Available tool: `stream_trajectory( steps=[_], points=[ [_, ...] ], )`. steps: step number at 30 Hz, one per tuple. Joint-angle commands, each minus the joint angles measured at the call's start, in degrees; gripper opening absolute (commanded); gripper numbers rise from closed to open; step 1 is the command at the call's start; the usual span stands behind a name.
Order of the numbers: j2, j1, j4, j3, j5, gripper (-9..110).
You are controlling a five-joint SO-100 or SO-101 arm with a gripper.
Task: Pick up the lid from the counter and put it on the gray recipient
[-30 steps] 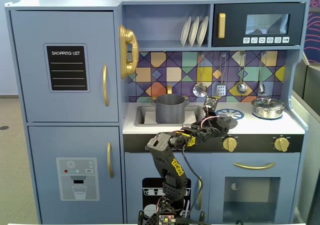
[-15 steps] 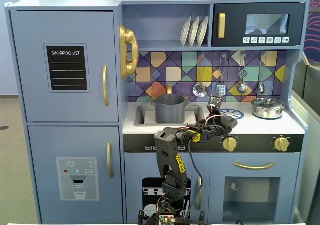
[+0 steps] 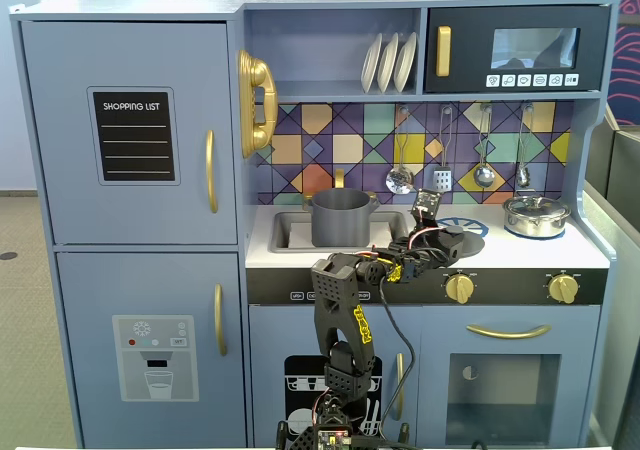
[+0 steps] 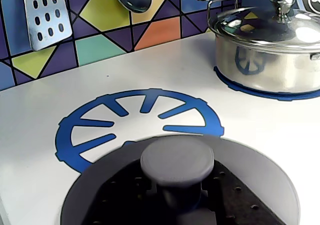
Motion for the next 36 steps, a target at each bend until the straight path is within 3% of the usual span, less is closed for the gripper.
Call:
stream_trajectory(
  steps=[1,8,18,23,36],
  points=[
    [0.44,-1.05,-0.97,-2.2,-0.09,0],
    [5.27,-1.49,-0.35,-5.8,-0.7,0],
    [15.91,-3.78,12.57,-16.52,0.53,0],
    [21.88,-9.76,23.82,-21.18,1.32,0],
    [29.09,-28.56,31.11,-15.47,-1.41,0]
  ],
)
